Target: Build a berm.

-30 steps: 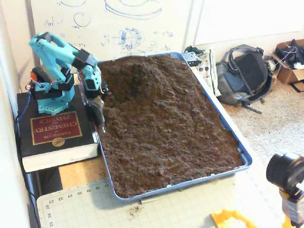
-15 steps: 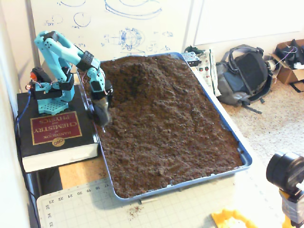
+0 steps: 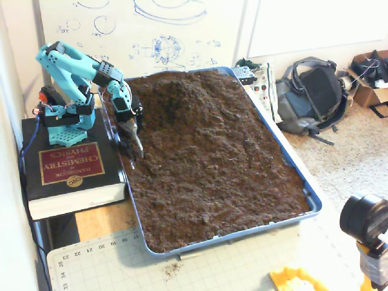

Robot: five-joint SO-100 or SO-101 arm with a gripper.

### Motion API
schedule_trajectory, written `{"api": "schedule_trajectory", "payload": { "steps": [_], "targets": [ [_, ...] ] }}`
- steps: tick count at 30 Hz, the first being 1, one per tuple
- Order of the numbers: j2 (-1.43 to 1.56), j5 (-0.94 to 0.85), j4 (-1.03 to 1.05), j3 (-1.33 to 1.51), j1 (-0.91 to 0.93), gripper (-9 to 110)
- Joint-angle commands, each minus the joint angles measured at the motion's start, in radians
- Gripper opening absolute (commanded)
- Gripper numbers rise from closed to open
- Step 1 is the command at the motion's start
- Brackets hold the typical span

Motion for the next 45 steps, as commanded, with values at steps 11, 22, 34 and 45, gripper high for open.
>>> {"api": "schedule_trajectory", "payload": {
  "steps": [11,22,34,45],
  "targets": [
    [-0.124,0.005,-0.301,-0.014,-0.035,0],
    [-0.46,0.011,-0.43,-0.16,-0.118,0],
    [-0.693,0.012,-0.43,-0.555,-0.187,0],
    [-0.701,0.012,-0.43,-0.664,-0.187,0]
  ]
}}
